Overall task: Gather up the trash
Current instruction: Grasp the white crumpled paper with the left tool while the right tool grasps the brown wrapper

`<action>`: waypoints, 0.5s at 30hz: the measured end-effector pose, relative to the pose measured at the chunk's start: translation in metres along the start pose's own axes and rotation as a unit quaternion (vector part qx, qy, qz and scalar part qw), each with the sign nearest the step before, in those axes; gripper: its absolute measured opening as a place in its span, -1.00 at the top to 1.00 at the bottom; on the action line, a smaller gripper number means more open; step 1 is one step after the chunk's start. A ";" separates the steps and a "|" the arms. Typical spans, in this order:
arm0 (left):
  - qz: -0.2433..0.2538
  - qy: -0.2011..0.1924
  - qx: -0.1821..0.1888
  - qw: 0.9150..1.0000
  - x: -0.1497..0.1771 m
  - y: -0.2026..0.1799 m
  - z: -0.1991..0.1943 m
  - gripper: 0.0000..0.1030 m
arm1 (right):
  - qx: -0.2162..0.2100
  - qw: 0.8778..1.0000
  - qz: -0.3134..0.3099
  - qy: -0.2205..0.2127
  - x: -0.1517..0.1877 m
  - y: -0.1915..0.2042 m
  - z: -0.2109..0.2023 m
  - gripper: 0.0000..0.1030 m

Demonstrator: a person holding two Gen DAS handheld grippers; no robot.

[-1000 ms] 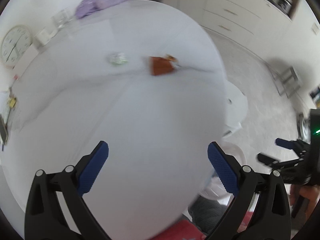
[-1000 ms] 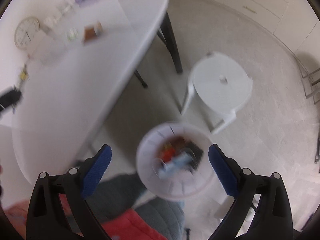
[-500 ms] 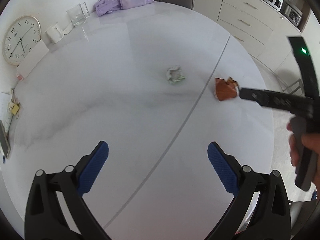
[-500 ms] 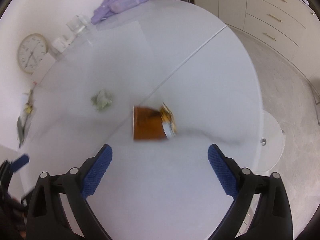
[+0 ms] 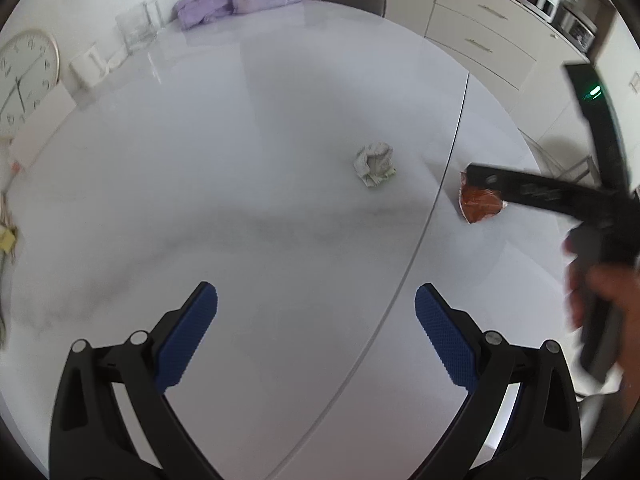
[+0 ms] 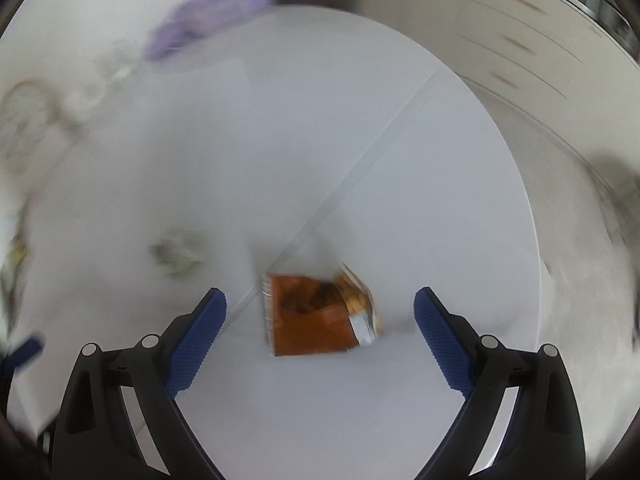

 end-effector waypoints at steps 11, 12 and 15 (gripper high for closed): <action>0.015 -0.021 -0.002 1.000 -0.003 0.012 0.009 -0.84 | -0.094 0.889 -0.417 0.166 -0.006 0.018 0.010 -0.69; 0.015 -0.022 -0.003 1.000 -0.005 0.012 0.012 -0.84 | -0.098 0.881 -0.431 0.168 -0.007 0.020 0.014 -0.69; 0.024 -0.014 0.001 1.000 -0.010 0.009 0.023 -0.84 | -0.099 0.854 -0.480 0.174 -0.009 0.028 0.032 -0.57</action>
Point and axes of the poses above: each gripper's, at about its wrist camera, not at the fingertips, and z roughly the way its jaws point, y to its left, x to its underside, the point moved 3 cm from there along z, roughly the way its jaws point, and after that the axes turned 2 degrees about -y, right-handed, at the moved point
